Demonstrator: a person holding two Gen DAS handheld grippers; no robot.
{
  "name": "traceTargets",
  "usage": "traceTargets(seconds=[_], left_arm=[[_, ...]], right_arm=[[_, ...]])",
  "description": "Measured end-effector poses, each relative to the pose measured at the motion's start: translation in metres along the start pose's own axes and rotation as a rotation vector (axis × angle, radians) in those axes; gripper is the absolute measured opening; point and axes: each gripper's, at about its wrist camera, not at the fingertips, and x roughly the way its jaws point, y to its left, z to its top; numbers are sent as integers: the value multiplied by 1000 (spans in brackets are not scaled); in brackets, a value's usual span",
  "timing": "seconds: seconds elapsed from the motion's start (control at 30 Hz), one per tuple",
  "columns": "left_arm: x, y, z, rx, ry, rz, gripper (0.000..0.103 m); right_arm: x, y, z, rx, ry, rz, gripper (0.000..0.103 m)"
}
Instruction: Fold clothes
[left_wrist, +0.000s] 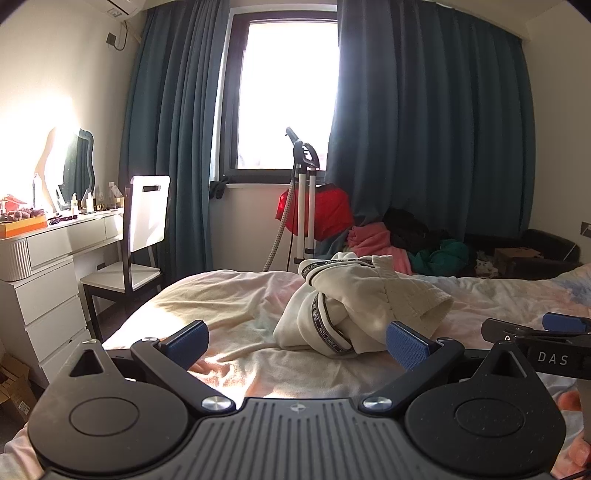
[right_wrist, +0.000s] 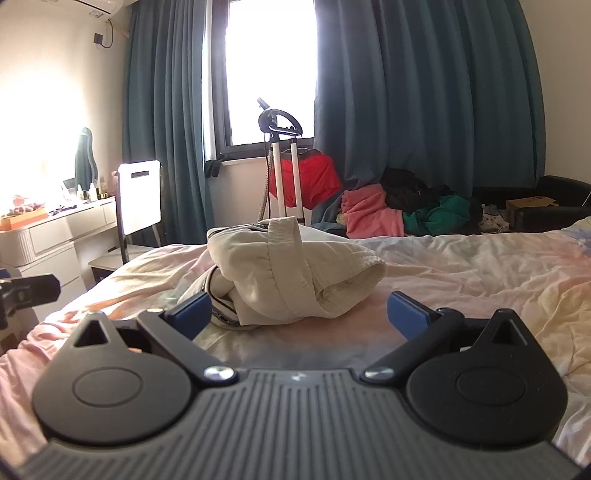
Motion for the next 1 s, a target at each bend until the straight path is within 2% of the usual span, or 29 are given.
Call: traceTargets(seconds=[0.13, 0.2, 0.37, 0.7, 1.0], left_arm=[[-3, -2, -1, 19, -16, 25, 103], [-4, -3, -1, 28, -24, 38, 103], [-8, -12, -1, 65, -51, 67, 103], [-12, -7, 0, 53, -75, 59, 103], [-13, -5, -2, 52, -72, 55, 103]], right_arm=[[0, 1, 0, 14, -12, 3, 103], [1, -9, 3, 72, -27, 16, 103], [-6, 1, -2, 34, -91, 5, 103], [-1, 8, -2, -14, -49, -1, 103], [3, 5, -4, 25, 20, 11, 103]])
